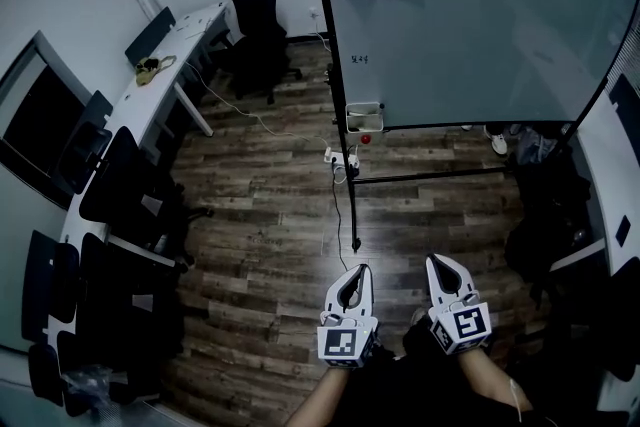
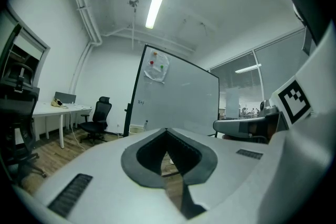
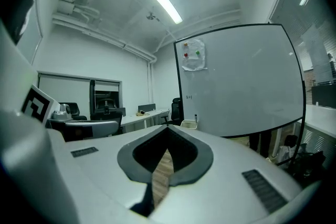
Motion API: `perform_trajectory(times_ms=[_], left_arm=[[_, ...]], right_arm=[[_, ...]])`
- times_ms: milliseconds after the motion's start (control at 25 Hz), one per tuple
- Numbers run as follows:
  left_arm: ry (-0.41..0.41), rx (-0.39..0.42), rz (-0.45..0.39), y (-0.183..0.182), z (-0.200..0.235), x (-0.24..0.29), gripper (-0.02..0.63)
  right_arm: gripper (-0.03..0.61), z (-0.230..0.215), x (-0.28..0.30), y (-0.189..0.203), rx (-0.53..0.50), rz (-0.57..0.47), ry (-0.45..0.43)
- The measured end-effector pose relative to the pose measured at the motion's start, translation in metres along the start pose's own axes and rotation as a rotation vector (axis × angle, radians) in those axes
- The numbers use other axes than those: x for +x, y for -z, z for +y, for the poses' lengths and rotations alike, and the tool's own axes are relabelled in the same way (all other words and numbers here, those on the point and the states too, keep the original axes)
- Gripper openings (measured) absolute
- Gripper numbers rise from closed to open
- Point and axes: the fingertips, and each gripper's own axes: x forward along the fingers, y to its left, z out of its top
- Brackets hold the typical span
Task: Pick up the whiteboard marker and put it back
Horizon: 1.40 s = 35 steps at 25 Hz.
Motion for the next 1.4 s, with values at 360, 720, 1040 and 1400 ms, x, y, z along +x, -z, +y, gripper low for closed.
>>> perform_trajectory(times_ms=[360, 720, 1040, 1400], left_arm=[[-0.026, 0.002, 0.004, 0.002, 0.022, 0.038, 0.008], [-0.03, 0.016, 0.019, 0.002, 0.033, 0.121, 0.008], [-0.067, 0.027, 0.013, -0.011, 0.044, 0.194, 0.008], [-0.086, 0.038, 0.044, -0.008, 0.035, 0.236, 0.008]], right_arm=[[0.006, -0.02, 0.046, 0.0, -0.017, -0.017, -0.023], [0.008, -0.067, 0.116, -0.017, -0.04, -0.027, -0.072], [0.007, -0.116, 0.171, -0.029, -0.027, -0.026, -0.091], [0.006, -0.156, 0.207, -0.028, -0.005, -0.012, -0.107]])
